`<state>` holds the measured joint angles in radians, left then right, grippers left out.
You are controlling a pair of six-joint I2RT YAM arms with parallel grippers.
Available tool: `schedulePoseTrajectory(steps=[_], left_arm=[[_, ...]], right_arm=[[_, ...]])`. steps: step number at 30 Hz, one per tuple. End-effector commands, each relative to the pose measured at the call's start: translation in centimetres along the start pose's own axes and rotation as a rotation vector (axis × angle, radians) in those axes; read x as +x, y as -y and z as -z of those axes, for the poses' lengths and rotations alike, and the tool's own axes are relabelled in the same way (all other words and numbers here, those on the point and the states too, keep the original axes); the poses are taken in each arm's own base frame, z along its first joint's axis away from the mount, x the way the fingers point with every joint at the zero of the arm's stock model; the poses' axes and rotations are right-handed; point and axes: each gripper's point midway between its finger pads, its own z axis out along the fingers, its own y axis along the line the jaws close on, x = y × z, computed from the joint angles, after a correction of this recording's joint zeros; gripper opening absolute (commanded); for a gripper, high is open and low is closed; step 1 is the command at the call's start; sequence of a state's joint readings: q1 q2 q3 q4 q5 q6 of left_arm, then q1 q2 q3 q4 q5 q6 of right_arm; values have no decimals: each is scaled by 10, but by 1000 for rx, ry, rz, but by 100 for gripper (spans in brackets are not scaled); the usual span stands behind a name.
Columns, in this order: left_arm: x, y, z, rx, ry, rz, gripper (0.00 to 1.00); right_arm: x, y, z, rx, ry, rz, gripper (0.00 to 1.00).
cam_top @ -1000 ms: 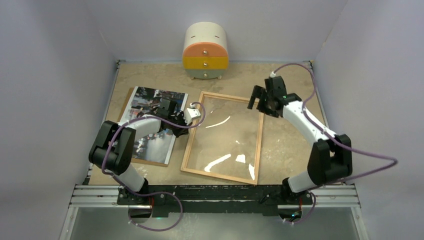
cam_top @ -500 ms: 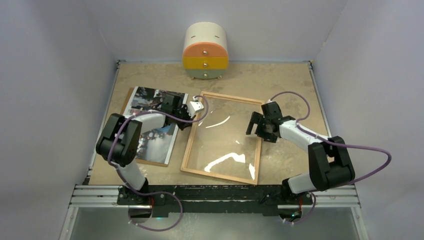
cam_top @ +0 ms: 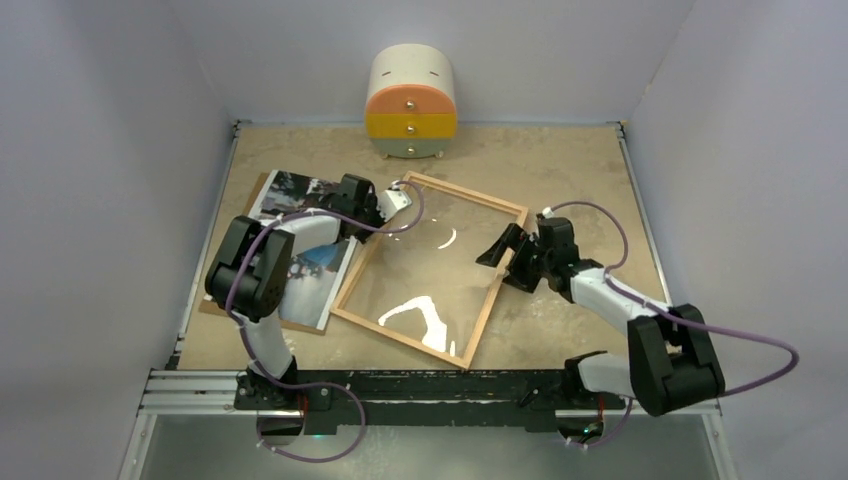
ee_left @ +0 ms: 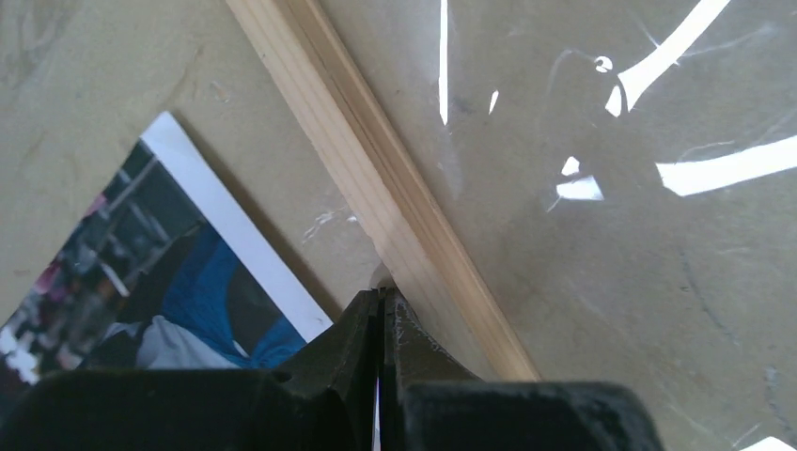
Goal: Put the photo into the frame
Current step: Pick up the photo frame from the center of the board.
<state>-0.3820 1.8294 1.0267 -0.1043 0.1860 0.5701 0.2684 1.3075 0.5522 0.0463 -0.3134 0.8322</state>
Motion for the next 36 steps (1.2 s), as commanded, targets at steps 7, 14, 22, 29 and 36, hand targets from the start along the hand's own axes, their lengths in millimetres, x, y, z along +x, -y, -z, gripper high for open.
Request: schedulePoseTrajectory(steps=[7, 14, 22, 29, 36], left_arm=[[71, 97, 3, 333, -267, 29, 0], [67, 110, 11, 399, -245, 48, 0], [61, 114, 17, 414, -217, 56, 0], [53, 116, 26, 423, -191, 81, 0], [1, 36, 62, 232, -108, 137, 4]], right_arm=[[-14, -156, 92, -729, 77, 12, 96], [-6, -177, 105, -872, 94, -13, 94], [2, -198, 105, -929, 74, -15, 95], [0, -211, 108, -948, 82, -6, 94], [-6, -221, 122, -931, 113, 37, 96]])
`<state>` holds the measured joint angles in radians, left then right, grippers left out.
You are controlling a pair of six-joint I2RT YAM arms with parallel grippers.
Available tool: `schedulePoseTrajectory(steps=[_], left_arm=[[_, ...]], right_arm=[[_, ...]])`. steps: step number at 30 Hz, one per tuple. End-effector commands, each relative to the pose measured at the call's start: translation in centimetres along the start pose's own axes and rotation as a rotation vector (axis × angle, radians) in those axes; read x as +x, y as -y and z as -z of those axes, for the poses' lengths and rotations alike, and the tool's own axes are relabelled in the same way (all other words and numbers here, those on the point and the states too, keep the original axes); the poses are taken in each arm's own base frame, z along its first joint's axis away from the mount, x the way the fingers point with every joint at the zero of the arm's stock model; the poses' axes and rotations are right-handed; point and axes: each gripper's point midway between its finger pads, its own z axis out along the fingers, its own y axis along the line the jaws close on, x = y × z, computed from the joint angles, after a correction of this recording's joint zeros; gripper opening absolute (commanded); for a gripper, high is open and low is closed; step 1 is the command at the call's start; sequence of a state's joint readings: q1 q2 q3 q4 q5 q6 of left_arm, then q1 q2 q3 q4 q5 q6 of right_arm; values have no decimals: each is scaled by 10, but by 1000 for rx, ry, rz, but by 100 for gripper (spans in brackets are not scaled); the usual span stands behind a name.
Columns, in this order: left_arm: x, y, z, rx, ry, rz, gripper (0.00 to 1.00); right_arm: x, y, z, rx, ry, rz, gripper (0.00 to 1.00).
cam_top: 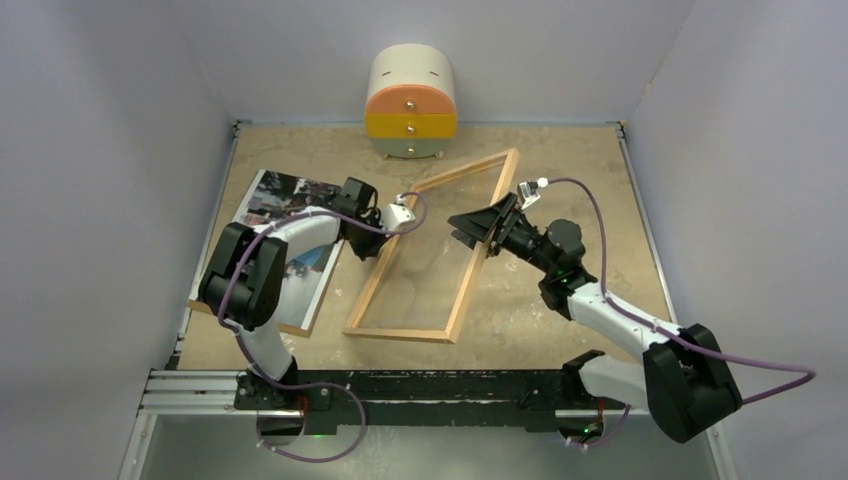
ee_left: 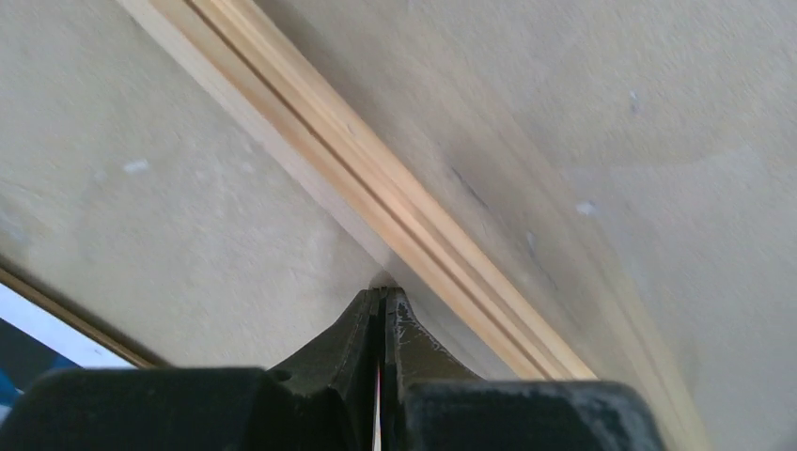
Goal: Put the photo into the frame
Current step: Pick up the photo frame from the center of the board, then pick up the photo frame item from the photo frame.
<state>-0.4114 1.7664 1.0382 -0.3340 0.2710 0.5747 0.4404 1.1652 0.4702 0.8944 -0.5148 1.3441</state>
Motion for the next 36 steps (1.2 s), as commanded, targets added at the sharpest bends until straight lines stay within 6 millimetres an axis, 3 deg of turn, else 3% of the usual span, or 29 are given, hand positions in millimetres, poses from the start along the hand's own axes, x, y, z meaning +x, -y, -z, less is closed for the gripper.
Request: schedulePoseTrajectory(steps=[1, 4, 6, 8, 10, 13, 16, 18, 23, 28, 36], left_arm=[[-16, -16, 56, 41, 8, 147, 7], [-59, -34, 108, -15, 110, 120, 26], [-90, -27, 140, 4, 202, 116, 44], [-123, -5, 171, 50, 291, 88, 54], [-146, 25, 188, 116, 343, 69, 61], [-173, 61, 212, 253, 432, 104, 74], [-190, 82, 235, 351, 503, 134, 80], [-189, 92, 237, 371, 500, 122, 82], [-178, 111, 218, 329, 425, 87, 86], [-196, 122, 226, 307, 455, 119, 88], [-196, 122, 225, 246, 428, 101, 91]], right_arm=[[-10, -42, -3, -84, 23, 79, 95], [-12, -46, -7, -90, 14, 68, 94], [-13, -47, -10, -104, 12, 55, 91], [-12, -47, -14, -109, 6, 40, 89], [-10, -48, -21, -114, -5, 30, 89], [-7, -55, -33, -125, -25, 28, 89], [-8, -58, -41, -133, -25, 26, 87], [-12, -61, -45, -137, -13, 20, 86], [-16, -72, -55, -154, 0, 6, 84], [-12, -78, -68, -159, -3, -6, 80], [-9, -81, -79, -145, -17, 15, 78]])
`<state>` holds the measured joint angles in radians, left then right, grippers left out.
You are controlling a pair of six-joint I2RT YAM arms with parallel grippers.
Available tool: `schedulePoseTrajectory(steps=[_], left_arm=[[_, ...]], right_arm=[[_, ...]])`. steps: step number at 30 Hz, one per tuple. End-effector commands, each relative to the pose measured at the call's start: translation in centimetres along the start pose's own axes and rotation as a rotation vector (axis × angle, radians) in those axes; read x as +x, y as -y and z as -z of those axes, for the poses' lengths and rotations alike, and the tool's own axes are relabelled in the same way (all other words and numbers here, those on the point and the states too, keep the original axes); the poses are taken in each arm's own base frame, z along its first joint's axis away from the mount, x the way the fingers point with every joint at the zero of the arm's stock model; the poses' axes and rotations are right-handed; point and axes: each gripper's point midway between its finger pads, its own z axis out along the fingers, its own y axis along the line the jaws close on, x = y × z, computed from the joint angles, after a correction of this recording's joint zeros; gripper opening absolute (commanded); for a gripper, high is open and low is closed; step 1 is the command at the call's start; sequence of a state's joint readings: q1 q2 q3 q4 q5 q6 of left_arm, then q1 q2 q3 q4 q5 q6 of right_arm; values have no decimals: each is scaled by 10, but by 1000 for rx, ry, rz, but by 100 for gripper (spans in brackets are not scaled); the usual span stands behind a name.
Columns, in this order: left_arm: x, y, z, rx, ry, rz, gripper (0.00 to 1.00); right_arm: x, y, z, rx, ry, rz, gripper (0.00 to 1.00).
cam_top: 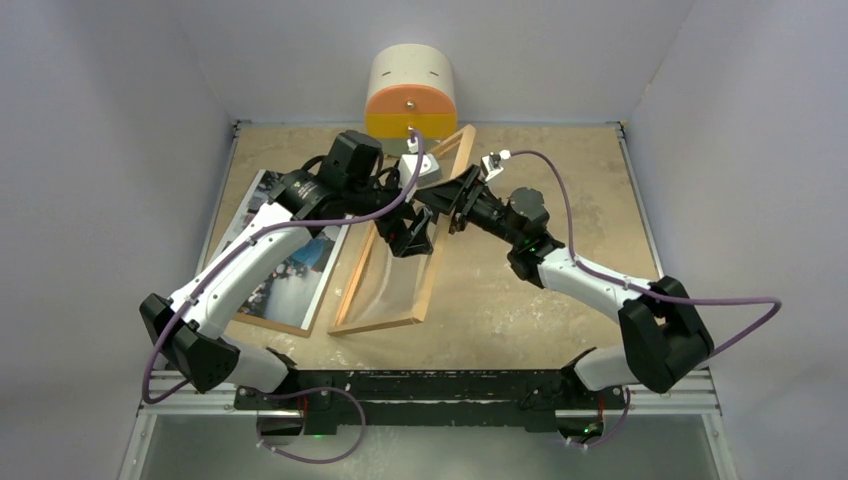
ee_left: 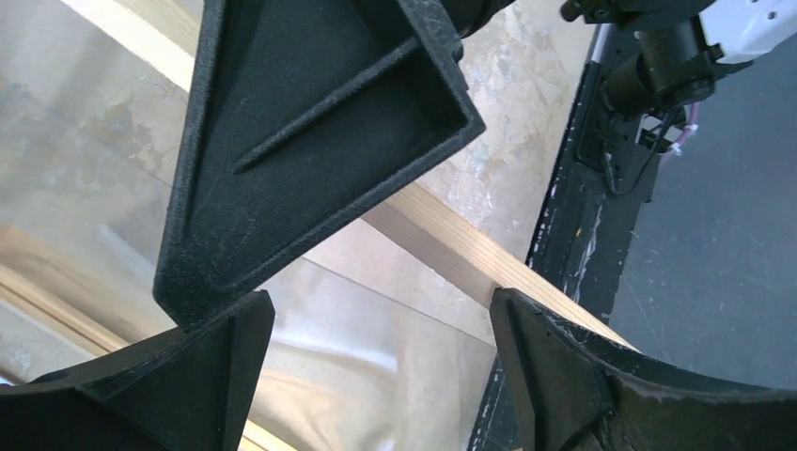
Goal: Put the photo into the frame
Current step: Pick up the photo frame item from the photo frame.
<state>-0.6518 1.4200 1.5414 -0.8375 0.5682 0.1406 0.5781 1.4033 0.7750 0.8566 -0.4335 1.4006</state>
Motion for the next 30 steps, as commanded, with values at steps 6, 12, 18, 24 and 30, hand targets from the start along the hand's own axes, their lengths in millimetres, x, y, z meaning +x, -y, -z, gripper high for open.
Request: schedulePoseTrajectory(steps=[6, 12, 18, 24, 30], left_arm=[[1, -17, 10, -189, -40, -91, 93], [17, -31, 17, -268, -128, -92, 67], [22, -39, 31, -337, -159, -115, 35], [22, -58, 41, -449, -182, -158, 8], [0, -70, 54, -532, -144, -202, 0]], right_arm=[[-6, -35, -4, -76, 27, 77, 77], [-4, -32, 1, -49, 27, 95, 76], [5, -18, 18, 8, 19, 96, 77], [14, 17, 43, 132, 3, 98, 77], [21, 76, 81, 352, 13, 139, 66]])
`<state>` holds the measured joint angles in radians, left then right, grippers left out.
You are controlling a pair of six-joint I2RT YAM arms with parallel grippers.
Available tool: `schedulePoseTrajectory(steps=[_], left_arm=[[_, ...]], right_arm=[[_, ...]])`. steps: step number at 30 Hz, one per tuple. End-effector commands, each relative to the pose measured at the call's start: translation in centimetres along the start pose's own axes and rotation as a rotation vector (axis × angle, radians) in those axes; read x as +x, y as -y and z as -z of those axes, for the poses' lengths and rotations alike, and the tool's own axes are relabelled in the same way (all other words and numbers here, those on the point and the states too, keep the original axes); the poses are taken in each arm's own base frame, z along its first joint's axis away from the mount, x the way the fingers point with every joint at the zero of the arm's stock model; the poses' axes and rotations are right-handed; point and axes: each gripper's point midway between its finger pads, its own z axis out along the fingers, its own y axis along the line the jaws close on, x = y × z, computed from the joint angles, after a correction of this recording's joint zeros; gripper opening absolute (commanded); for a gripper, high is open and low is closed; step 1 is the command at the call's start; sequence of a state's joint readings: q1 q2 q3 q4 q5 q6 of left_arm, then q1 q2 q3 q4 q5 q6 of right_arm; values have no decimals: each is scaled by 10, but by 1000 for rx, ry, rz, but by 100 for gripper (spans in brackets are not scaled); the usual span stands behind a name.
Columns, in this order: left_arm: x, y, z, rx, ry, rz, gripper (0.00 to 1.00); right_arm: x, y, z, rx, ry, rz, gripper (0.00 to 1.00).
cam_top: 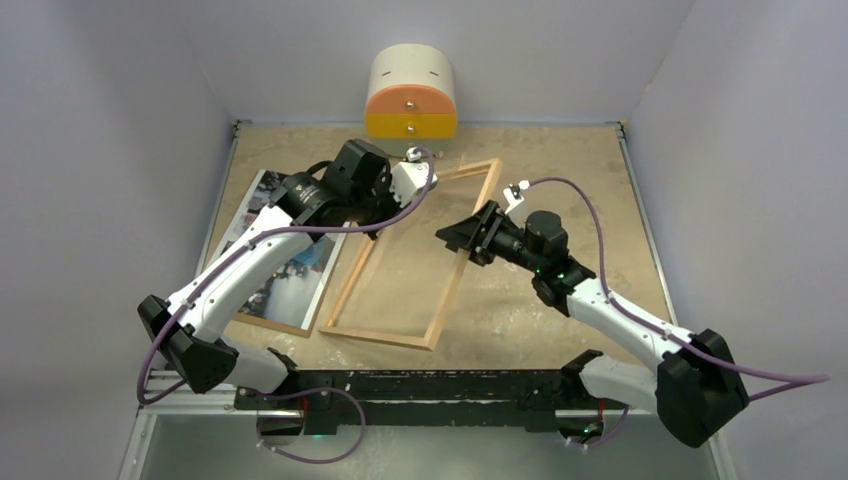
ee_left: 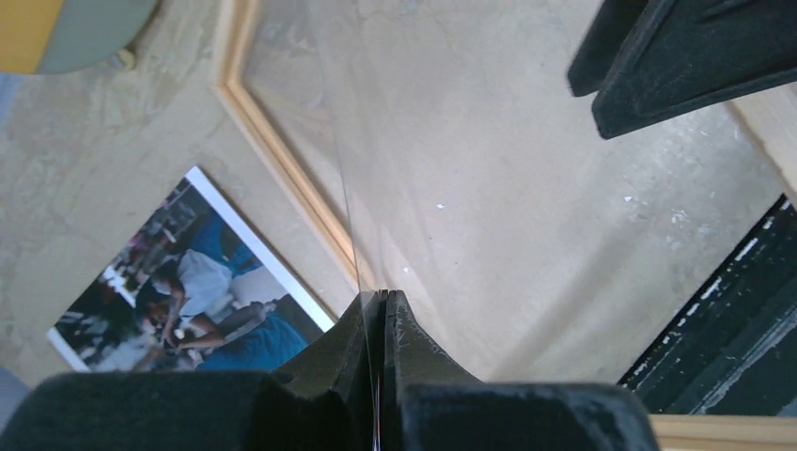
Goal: Put the photo into the frame
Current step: Pick up the photo frame item from the photo frame.
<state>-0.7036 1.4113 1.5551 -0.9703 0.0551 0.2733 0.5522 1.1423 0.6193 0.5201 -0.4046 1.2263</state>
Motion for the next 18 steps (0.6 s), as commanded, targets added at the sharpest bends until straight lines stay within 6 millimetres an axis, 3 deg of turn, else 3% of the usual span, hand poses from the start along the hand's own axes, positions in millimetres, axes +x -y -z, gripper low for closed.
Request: schedulePoseTrajectory(steps=[1, 9, 14, 18], left_arm=[[-34, -24, 26, -111, 101, -38, 0], [-62, -27, 40, -95, 163, -87, 0], [-74, -49, 56, -191, 171, -273, 0], [-86, -65, 76, -280, 203, -422, 0]], right_arm=[[6, 47, 17, 178, 11, 73, 63], [12, 113, 38, 428, 28, 122, 27], [3, 156, 56, 654, 32, 174, 15], [-2, 181, 71, 807, -1, 205, 11]])
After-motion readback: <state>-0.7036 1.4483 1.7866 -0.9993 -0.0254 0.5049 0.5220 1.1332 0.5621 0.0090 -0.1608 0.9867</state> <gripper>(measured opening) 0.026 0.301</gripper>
